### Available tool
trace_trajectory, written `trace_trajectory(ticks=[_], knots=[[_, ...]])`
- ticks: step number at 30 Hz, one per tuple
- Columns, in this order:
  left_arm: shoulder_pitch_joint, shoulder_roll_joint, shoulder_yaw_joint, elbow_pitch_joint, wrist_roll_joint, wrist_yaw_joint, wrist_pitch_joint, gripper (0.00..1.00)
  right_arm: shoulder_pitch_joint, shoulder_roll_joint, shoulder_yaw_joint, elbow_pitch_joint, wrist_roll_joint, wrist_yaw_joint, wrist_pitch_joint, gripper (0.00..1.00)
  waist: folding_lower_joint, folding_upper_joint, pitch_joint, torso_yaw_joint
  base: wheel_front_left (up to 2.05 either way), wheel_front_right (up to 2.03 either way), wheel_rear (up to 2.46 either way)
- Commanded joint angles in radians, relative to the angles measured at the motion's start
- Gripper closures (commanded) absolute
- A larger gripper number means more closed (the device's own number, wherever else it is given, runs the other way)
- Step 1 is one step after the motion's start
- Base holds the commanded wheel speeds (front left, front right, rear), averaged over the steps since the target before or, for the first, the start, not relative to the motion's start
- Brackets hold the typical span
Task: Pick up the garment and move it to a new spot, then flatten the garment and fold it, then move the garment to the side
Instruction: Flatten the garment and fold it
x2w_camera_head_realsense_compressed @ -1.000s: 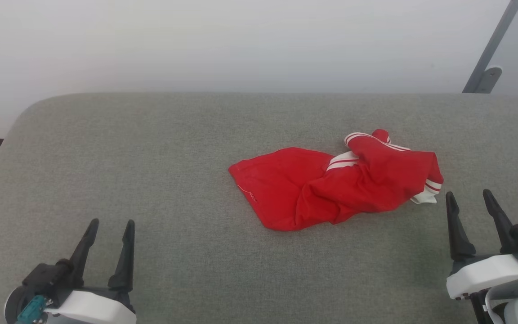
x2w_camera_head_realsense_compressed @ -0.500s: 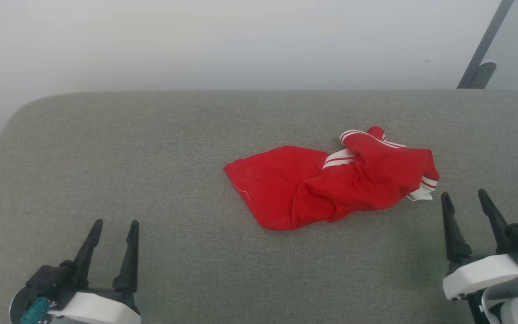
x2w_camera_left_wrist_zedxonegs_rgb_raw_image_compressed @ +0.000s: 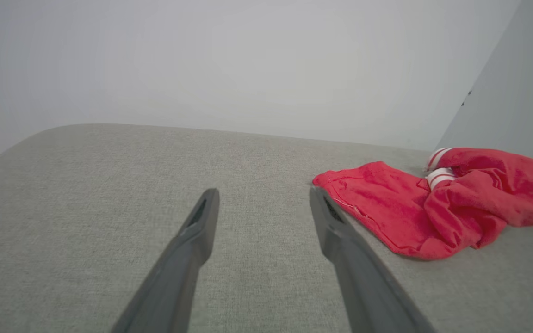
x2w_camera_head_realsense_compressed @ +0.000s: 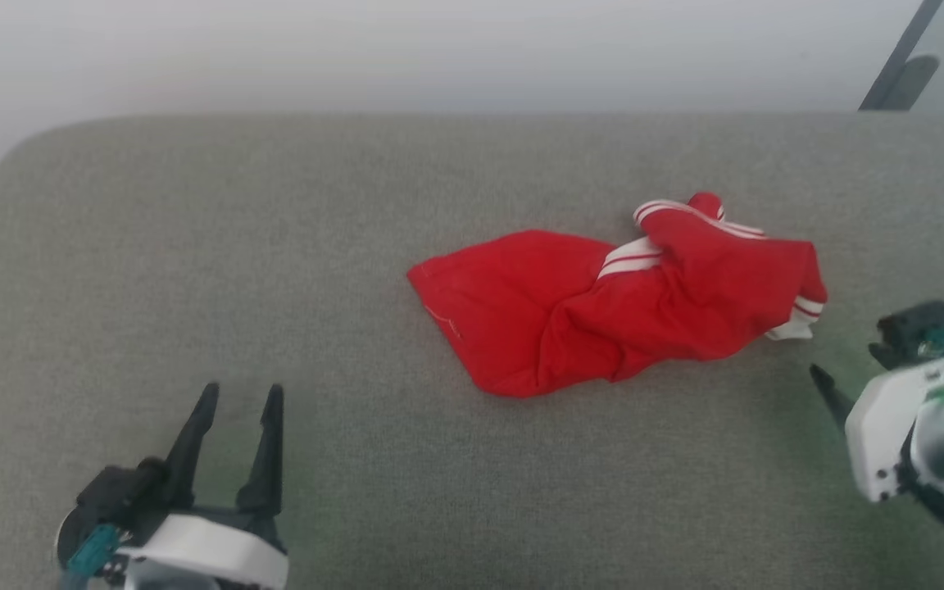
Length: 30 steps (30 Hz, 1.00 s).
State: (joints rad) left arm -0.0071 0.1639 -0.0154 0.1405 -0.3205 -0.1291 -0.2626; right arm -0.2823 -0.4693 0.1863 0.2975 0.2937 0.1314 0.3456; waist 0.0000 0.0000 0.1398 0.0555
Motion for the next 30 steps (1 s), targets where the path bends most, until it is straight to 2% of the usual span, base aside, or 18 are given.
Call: trace_trajectory(ticks=[1, 6, 11, 15, 17, 18, 24, 30], knots=[[-0.023, -0.004, -0.005, 0.006, -0.010, -0.002, -0.003, 0.00, -0.033, -0.015, 0.014, -0.003, 0.037, -0.001, 0.045, 0.00, 0.0000, 0.0000, 0.041, 0.015, 0.00, 0.00, 0.00], [-0.076, -0.017, -0.031, 0.018, -0.016, -0.002, -0.003, 0.00, -0.140, -0.110, 0.115, -0.026, 0.135, -0.001, 0.221, 0.00, 0.0000, 0.0000, 0.121, 0.037, 0.00, 0.00, 0.00], [-0.127, -0.028, -0.040, 0.029, -0.020, -0.002, -0.003, 0.00, -0.231, -0.153, 0.171, -0.024, 0.177, -0.001, 0.258, 0.00, 0.0000, 0.0000, 0.192, 0.055, 0.00, 0.00, 0.00], [-0.154, -0.033, -0.040, 0.036, -0.023, -0.002, -0.003, 0.00, -0.272, -0.160, 0.213, 0.010, 0.191, -0.001, 0.272, 0.00, 0.0000, 0.0000, 0.222, 0.058, 0.00, 0.00, 0.00], [-0.163, -0.034, -0.037, 0.038, -0.026, -0.002, -0.003, 0.00, -0.274, -0.166, 0.242, 0.025, 0.192, -0.001, 0.283, 0.58, 0.0000, 0.0000, 0.228, 0.056, 0.00, 0.00, 0.00], [-0.166, -0.035, -0.035, 0.038, -0.026, -0.002, -0.003, 0.00, -0.279, -0.170, 0.249, 0.030, 0.197, -0.001, 0.280, 1.00, 0.0000, 0.0000, 0.230, 0.055, 0.00, 0.00, 0.00], [-0.167, -0.033, -0.027, 0.039, -0.027, -0.002, -0.003, 0.00, -0.274, -0.220, 0.243, 0.029, 0.201, -0.002, 0.250, 1.00, 0.0000, 0.0000, 0.224, 0.031, 0.00, 0.00, 0.00], [-0.169, -0.022, -0.027, 0.025, -0.025, -0.002, -0.003, 0.00, -0.213, -0.301, 0.140, 0.018, 0.194, -0.001, 0.227, 1.00, 0.0000, 0.0000, 0.226, 0.003, 0.00, 0.00, 0.00]])
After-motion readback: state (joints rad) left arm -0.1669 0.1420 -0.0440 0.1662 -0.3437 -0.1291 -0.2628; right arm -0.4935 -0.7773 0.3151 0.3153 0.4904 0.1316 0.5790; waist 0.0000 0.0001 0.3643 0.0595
